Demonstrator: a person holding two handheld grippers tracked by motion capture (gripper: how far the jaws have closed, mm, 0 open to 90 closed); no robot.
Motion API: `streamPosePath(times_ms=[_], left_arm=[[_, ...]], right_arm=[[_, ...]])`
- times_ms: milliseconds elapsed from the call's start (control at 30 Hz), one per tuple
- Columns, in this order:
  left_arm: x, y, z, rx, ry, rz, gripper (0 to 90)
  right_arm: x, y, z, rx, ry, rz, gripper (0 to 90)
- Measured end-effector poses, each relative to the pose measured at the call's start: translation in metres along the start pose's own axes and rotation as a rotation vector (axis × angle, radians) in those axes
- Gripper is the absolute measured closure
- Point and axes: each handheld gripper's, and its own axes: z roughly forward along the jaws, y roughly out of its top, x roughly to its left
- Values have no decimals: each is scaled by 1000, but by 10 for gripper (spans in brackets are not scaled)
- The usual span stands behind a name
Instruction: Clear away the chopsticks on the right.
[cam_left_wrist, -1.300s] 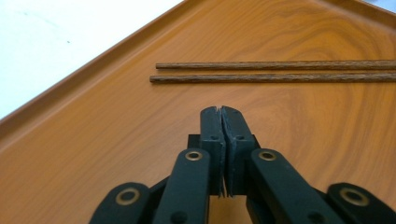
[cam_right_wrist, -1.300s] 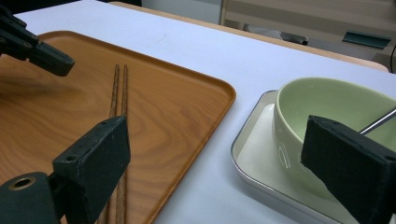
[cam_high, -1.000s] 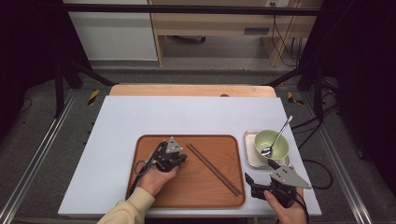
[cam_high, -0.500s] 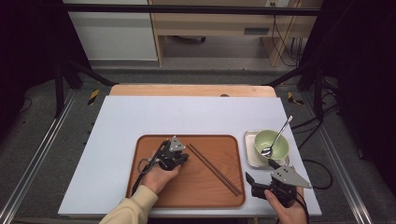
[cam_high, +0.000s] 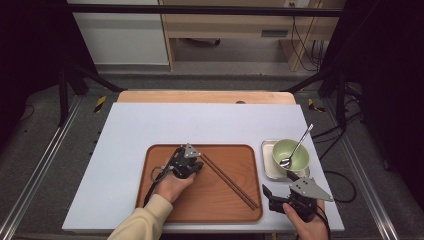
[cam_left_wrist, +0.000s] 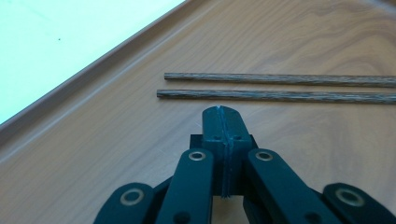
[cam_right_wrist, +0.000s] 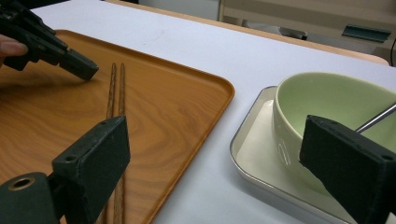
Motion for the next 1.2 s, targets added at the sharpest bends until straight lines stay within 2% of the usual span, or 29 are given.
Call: streamPosePath(times_ms=[133,267,600,767,933,1200], left_arm=[[1,1,3,10,4,14,899],[0,4,7,1,3,7,900],[-2,19,22,-10,1,17,899],[-7,29,32,-11,-20,20,899],[-16,37,40,-12,-40,46,899],[-28,46,51,-38,-77,60,899]], right_arm=[[0,0,0,-1,0,1,90],[0,0,0,1,-1,2,91],[1,0,2,2,6,-6,93],[1,0,1,3,7,-7,95],[1,1,2,3,8,1,96],[1,1,3,9,8,-2,98]])
